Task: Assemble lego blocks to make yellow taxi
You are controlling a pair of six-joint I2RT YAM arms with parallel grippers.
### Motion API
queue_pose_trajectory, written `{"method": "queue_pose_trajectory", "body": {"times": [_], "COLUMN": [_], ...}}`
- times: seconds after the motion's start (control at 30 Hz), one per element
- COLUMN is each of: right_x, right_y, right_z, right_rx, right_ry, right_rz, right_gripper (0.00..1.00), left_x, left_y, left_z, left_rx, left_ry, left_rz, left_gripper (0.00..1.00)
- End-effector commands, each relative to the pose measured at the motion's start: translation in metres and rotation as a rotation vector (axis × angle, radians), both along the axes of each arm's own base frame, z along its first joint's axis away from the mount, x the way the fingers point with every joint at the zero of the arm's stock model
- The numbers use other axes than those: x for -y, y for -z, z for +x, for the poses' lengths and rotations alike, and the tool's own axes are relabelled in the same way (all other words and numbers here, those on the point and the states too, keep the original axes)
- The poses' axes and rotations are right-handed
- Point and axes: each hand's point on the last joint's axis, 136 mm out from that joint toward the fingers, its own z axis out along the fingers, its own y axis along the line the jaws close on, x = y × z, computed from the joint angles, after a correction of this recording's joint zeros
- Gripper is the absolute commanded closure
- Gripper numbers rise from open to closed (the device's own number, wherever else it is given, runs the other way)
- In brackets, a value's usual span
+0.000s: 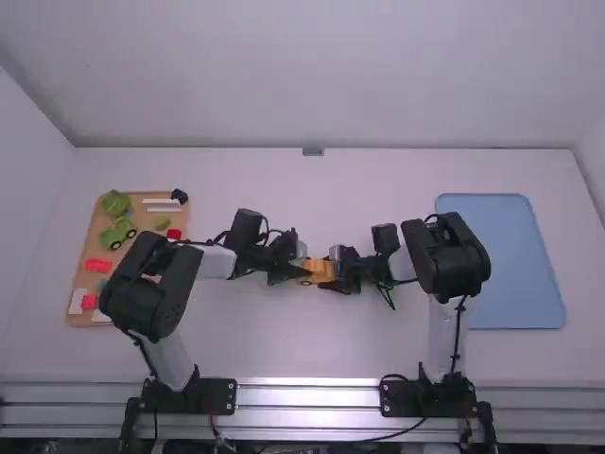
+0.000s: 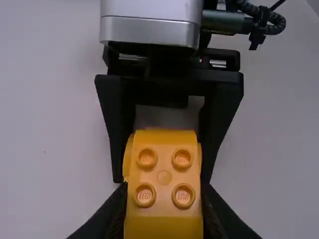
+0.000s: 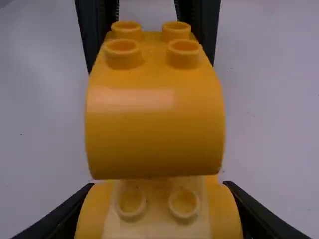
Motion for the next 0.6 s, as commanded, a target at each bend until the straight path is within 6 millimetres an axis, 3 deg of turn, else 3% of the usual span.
{"method": "queue_pose_trajectory", "body": {"times": [0.0,0.57], "right_x": [-0.001,-0.009], "right_y": [0.003,0.003], "right_z": [-0.001,-0.009], "right_rx": [-0.005,-0.012], "right_ry": [-0.007,-0.041], "right_rz": [0.0,0.005], "right_gripper": [0.44,0.44], "left_x": [0.005,0.007], "left_y": [0.008,0.025], "left_z": [-0.006,0.001], "left_rx": [0.016,0.017], "left_ry": [0.041,0.041], "left_rz": [0.011,0.034], "left_gripper": [0.98,0.98]}}
